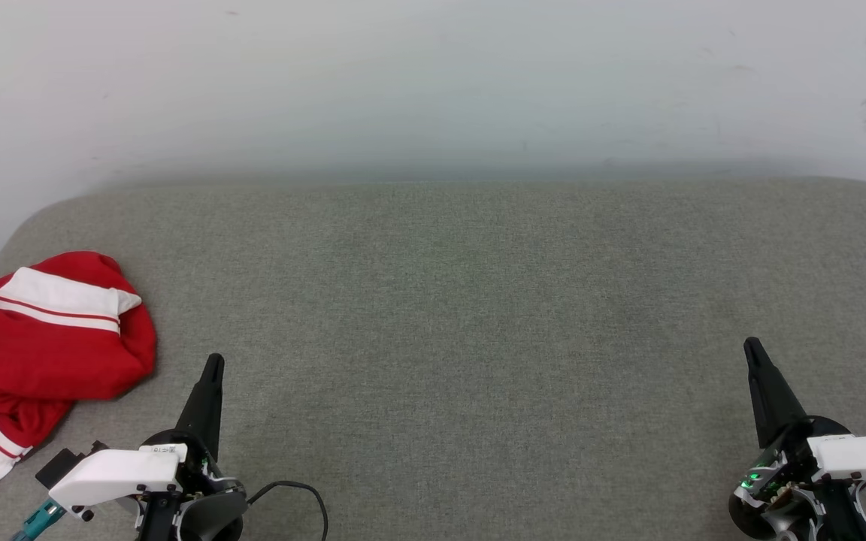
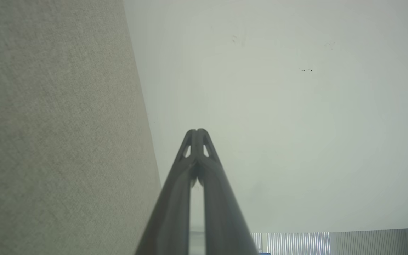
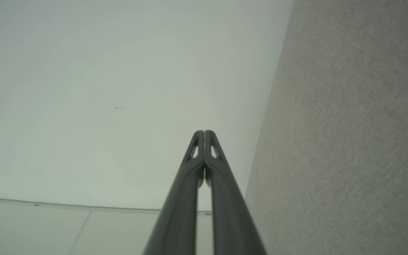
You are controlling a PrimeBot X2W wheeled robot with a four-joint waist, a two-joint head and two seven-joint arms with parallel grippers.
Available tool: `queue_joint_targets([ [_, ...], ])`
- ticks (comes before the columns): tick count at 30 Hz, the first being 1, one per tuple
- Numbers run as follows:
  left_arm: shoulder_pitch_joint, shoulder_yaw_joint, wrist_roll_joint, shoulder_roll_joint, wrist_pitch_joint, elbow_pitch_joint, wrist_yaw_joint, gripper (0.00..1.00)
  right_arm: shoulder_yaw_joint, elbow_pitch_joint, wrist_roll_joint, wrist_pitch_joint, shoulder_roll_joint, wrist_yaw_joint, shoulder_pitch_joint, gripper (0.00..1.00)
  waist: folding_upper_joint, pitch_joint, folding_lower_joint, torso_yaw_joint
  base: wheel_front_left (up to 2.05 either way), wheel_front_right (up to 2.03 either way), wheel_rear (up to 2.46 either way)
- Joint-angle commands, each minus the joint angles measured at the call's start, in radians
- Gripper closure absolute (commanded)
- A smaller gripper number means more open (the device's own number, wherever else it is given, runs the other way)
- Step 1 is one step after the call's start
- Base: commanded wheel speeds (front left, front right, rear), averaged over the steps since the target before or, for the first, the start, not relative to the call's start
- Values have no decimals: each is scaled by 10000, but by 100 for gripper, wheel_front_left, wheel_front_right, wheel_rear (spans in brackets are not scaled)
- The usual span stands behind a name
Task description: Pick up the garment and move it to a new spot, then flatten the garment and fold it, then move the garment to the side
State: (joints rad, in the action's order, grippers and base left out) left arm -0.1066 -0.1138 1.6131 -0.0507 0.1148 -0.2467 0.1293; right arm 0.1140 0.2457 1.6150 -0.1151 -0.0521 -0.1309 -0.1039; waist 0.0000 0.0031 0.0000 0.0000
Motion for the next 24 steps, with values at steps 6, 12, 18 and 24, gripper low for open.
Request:
queue_joint_targets([
  [6,-61,-16,-3,11,12,19,50,100,-9,4,-43,-2,34,3,-115,100,0,0,0,0,0,0,0],
  [12,-61,-16,-3,11,12,17,50,100,-9,4,-45,-2,34,3,-115,100,0,0,0,0,0,0,0],
  [18,-61,-16,-3,11,12,19,50,100,-9,4,-45,-2,34,3,-115,100,0,0,0,0,0,0,0],
  [24,-61,-16,-3,11,12,16,50,100,-9,4,-43,-2,34,4,-115,100,0,0,0,0,0,0,0],
])
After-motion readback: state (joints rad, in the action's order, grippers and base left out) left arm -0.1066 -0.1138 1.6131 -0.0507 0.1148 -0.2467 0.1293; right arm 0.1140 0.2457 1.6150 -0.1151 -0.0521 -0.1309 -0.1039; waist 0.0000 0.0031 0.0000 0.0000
